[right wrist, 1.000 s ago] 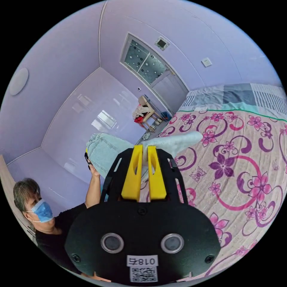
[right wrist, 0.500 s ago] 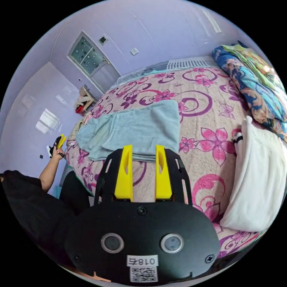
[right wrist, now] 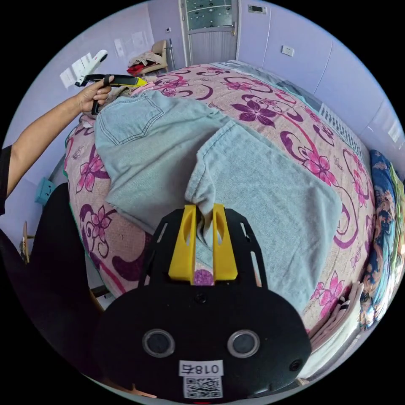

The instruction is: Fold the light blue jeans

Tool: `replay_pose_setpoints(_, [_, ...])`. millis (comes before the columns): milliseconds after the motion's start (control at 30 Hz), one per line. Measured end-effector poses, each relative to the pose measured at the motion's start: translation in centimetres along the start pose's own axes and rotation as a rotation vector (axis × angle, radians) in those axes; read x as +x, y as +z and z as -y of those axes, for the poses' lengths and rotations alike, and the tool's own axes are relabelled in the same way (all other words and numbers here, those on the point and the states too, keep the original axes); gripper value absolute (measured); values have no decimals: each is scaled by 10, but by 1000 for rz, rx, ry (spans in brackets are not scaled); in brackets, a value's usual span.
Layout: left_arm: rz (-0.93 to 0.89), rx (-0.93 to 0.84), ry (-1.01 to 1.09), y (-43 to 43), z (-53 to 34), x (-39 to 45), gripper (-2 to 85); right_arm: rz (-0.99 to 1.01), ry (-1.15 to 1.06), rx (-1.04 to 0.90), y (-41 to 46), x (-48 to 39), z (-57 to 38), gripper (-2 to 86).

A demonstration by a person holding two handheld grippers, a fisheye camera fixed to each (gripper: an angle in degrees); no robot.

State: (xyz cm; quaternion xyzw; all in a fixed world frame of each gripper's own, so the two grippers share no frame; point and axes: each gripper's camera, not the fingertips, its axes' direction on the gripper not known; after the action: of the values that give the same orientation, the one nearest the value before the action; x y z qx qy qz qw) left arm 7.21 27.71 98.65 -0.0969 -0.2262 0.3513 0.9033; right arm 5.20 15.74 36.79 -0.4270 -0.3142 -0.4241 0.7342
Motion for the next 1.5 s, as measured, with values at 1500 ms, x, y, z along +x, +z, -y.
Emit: replay_pose_setpoints(1500, [-25, 74, 155, -173, -294, 67, 49, -314, -135, -464, -27, 248, 40, 118])
